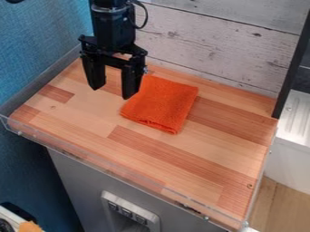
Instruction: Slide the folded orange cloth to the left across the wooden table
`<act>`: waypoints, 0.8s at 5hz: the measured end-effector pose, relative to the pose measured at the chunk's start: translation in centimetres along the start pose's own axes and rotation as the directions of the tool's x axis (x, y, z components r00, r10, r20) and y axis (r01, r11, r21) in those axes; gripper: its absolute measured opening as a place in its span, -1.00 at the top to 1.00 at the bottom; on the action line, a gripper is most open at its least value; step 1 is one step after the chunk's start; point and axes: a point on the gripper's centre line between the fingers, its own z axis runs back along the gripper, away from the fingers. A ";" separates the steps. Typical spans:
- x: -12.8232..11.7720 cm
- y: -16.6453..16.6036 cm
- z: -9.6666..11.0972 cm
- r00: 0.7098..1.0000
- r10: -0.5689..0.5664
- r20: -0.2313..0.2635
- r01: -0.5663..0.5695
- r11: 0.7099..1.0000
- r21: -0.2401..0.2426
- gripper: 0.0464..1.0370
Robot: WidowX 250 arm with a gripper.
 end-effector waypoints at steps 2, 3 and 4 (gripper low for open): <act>1.2 -1.6 0.1 0.986 -0.164 0.041 0.164 0.986 0.021 -0.91; 2.2 -2.5 0.4 0.957 -0.278 0.080 0.274 0.960 0.051 -0.92; 3.8 -3.4 0.2 0.919 -0.380 0.102 0.373 0.924 0.080 -0.92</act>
